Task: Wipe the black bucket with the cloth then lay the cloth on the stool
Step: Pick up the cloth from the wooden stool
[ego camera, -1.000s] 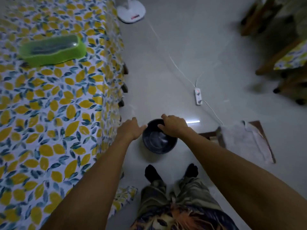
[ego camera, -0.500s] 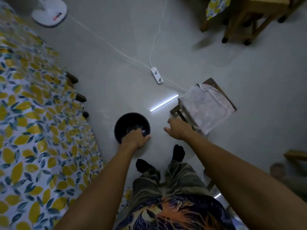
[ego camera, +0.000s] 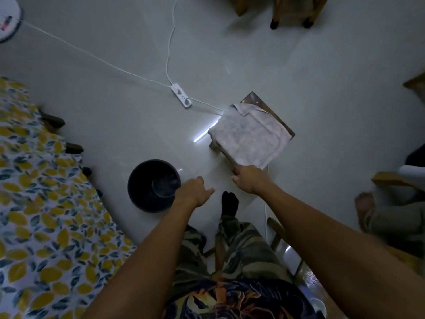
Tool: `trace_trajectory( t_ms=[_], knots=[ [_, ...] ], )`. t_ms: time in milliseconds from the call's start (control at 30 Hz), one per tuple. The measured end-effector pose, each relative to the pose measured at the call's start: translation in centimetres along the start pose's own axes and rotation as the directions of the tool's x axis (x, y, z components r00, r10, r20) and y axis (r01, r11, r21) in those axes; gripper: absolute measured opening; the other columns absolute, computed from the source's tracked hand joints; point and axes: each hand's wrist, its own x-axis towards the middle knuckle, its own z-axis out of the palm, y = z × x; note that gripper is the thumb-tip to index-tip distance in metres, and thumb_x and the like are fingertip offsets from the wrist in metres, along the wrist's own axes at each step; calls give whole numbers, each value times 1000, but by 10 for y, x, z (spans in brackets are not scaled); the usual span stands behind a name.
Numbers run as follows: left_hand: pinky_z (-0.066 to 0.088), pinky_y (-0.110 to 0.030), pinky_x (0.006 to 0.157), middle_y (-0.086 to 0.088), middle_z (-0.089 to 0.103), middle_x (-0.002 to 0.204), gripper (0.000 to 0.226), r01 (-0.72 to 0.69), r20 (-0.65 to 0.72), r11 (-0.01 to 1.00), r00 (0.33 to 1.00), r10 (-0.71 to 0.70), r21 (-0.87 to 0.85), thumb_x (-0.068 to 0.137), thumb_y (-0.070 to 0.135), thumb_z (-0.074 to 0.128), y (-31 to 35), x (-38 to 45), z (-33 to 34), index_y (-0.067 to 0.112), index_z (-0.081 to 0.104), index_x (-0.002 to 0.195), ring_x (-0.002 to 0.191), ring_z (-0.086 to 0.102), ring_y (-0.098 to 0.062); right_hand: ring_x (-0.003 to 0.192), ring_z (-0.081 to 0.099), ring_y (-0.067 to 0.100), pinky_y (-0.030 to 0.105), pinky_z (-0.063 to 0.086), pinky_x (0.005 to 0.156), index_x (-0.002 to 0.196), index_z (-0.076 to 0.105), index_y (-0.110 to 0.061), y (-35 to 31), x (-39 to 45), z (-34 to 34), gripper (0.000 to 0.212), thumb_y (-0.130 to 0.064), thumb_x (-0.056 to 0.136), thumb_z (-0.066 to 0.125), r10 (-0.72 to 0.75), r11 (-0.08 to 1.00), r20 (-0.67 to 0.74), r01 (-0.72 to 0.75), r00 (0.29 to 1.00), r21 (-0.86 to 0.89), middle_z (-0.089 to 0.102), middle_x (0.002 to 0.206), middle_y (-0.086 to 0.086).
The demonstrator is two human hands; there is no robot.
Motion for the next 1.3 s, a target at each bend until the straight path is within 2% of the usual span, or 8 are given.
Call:
trace_trajectory(
  t_ms=[333,467,600,733,900,1100,1200,1300],
  knots=[
    [48,-46,98,-18,51,144,73,-117,55,984,992,110,136,96,62,46,36,69,10,10,36,147,125,54,-36,120,58,36,32,40,83,137,54,-7,57,39,-12,50,-44,106,45,180,967,-50,-167,982,194,59,137,20],
    [48,-47,98,-17,54,141,72,-142,50,968,990,134,207,94,64,47,36,109,15,12,39,143,124,56,-36,116,60,35,37,45,89,135,55,-9,67,75,-9,48,-45,104,45,225,958,-100,-201,969,203,60,133,18],
    [47,-46,96,-14,55,140,69,-180,28,941,983,179,288,95,63,47,36,167,21,14,39,142,123,57,-34,119,56,34,39,46,90,142,47,-13,73,127,-3,48,-42,104,45,226,968,-264,-186,938,168,55,136,16],
    [47,-46,97,-14,54,141,70,-176,2,942,983,183,285,95,64,46,28,214,36,13,38,144,124,56,-34,122,50,36,46,49,92,145,41,-15,71,177,11,55,-42,98,53,152,988,-515,-137,843,68,46,141,16],
    [47,-46,98,-15,55,138,67,-181,17,950,983,183,255,96,62,45,-15,239,89,12,40,141,123,56,-33,136,39,38,49,44,102,147,41,-20,65,213,39,63,-55,95,52,147,983,-621,-185,770,3,34,157,17],
    [48,-46,98,-13,54,140,64,-149,-21,949,987,161,279,97,60,45,-66,242,134,13,40,140,123,57,-31,114,54,34,44,48,89,130,54,-17,52,211,77,40,-43,100,52,95,969,-780,-236,618,-68,53,134,16],
    [49,-46,98,-13,55,139,64,-133,-104,954,981,166,269,97,60,45,-77,243,133,14,40,140,122,57,-32,107,56,35,44,48,82,126,54,-16,48,207,84,31,-28,98,56,68,966,-793,-240,605,-100,55,122,17],
    [51,-46,94,-11,58,135,65,-118,-225,959,958,178,258,96,62,45,-82,234,125,15,41,140,117,60,-30,110,55,33,42,49,84,133,49,-15,43,193,88,42,-26,94,62,15,968,-760,-201,649,-153,53,125,18]
  ],
)
